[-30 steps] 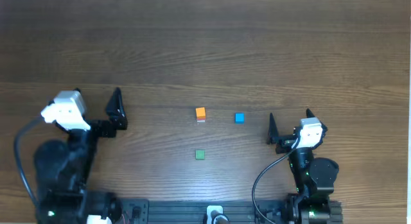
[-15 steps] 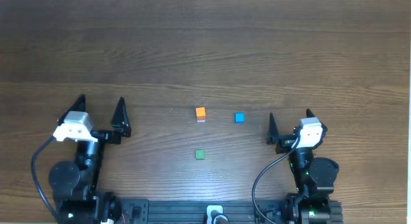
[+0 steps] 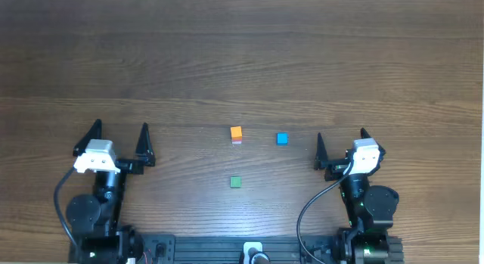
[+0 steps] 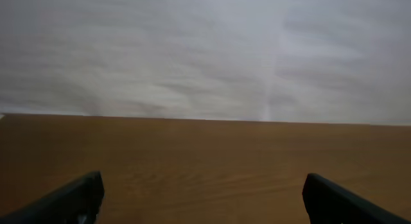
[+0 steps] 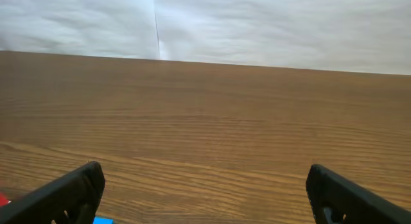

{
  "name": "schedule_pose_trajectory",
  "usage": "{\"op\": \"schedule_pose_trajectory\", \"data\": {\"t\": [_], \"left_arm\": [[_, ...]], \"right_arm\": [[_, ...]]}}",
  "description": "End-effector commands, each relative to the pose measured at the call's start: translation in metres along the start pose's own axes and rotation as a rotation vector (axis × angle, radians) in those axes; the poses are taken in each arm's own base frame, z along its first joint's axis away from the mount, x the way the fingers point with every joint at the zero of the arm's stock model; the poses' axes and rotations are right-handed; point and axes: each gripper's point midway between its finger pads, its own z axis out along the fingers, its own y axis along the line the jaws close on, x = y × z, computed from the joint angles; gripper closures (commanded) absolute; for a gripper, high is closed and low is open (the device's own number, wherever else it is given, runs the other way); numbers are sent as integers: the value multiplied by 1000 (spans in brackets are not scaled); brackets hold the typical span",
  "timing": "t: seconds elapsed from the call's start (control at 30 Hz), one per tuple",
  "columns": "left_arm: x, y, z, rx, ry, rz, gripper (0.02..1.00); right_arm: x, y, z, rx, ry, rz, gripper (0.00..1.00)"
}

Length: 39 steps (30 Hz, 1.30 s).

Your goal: Stack Cubes

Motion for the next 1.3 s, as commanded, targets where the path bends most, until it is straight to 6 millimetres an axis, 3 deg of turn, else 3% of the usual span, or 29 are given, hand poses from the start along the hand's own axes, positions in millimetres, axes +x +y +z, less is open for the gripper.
{"op": "schedule_pose_trajectory", "data": {"t": [0.03,0.27,1.3], "left_arm": [[15,0,0,10,18,45,20],[45,3,-1,2,116,31,20],[45,2,-1,3,117,31,20]], "right_arm": [[3,1,0,-4,7,10,9],[3,1,0,-4,7,10,7],[2,1,0,-4,5,6,7]]}}
